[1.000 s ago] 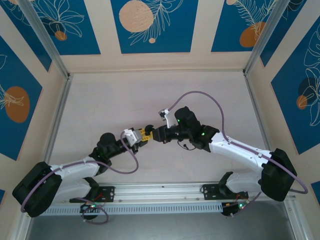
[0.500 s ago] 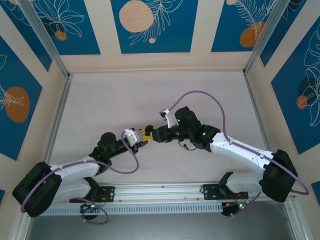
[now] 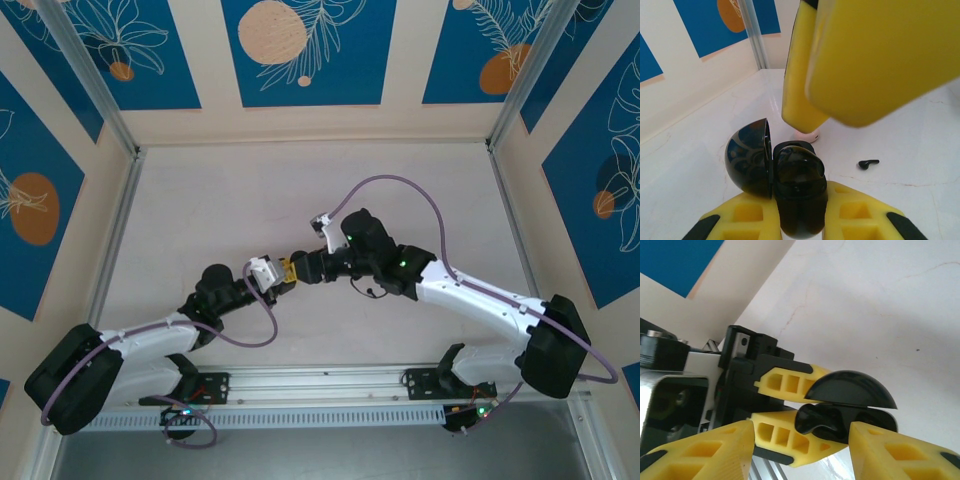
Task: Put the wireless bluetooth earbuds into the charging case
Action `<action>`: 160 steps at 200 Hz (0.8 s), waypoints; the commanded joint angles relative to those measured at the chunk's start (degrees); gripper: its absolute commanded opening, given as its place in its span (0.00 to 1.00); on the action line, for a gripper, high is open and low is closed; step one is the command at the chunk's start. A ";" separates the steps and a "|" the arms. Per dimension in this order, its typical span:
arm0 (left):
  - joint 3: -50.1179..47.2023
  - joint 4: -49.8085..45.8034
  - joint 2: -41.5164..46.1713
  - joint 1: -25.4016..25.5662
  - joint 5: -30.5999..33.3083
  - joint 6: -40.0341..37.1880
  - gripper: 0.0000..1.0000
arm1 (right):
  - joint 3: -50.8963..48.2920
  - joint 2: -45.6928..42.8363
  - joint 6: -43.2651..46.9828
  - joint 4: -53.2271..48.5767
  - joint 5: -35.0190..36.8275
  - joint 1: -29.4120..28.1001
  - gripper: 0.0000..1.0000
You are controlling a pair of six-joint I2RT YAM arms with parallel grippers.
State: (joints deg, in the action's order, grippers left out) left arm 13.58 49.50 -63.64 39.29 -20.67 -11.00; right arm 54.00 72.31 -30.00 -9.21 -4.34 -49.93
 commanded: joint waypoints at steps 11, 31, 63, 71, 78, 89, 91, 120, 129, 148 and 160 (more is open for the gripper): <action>1.38 -0.45 1.59 0.60 0.24 -0.64 0.06 | 2.32 1.02 1.35 -1.69 1.53 -0.32 0.52; 1.36 -0.49 1.76 0.59 0.29 -0.64 0.06 | 2.52 1.57 1.41 -1.69 1.51 -0.40 0.52; 1.30 -0.58 1.83 0.54 0.20 -0.52 0.06 | 2.78 2.33 1.39 -1.83 1.31 -0.40 0.51; 1.34 -0.51 1.84 0.61 0.19 -0.57 0.06 | 2.93 2.46 1.33 -1.88 1.35 -0.43 0.51; 1.34 -0.58 1.92 0.61 0.19 -0.48 0.06 | 3.02 2.69 1.38 -1.92 1.41 -0.40 0.51; 1.29 -0.62 1.93 0.60 0.14 -0.53 0.06 | 3.13 2.90 1.35 -2.04 1.58 -0.41 0.51; 1.28 -0.56 1.94 0.61 0.11 -0.56 0.06 | 3.13 2.89 1.35 -2.08 1.67 -0.43 0.51; 1.27 -0.70 2.18 0.59 0.17 -0.53 0.06 | 3.57 3.31 0.92 -3.04 2.91 -0.34 0.45; 1.27 -0.77 2.24 0.60 0.20 -0.59 0.06 | 3.65 3.39 0.54 -3.78 3.76 -0.34 0.43; 1.27 -0.89 2.42 0.59 0.19 -0.56 0.06 | 3.83 3.45 0.12 -4.81 4.60 -0.17 0.39; 1.29 -0.86 2.46 0.60 0.22 -0.57 0.06 | 3.62 3.39 -0.21 -4.86 4.99 -0.04 0.36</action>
State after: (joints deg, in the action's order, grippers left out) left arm 13.58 47.92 -62.30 39.29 -20.60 -11.00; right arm 56.05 75.29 -30.00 -11.84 -1.23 -49.91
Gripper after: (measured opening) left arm 0.167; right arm 0.385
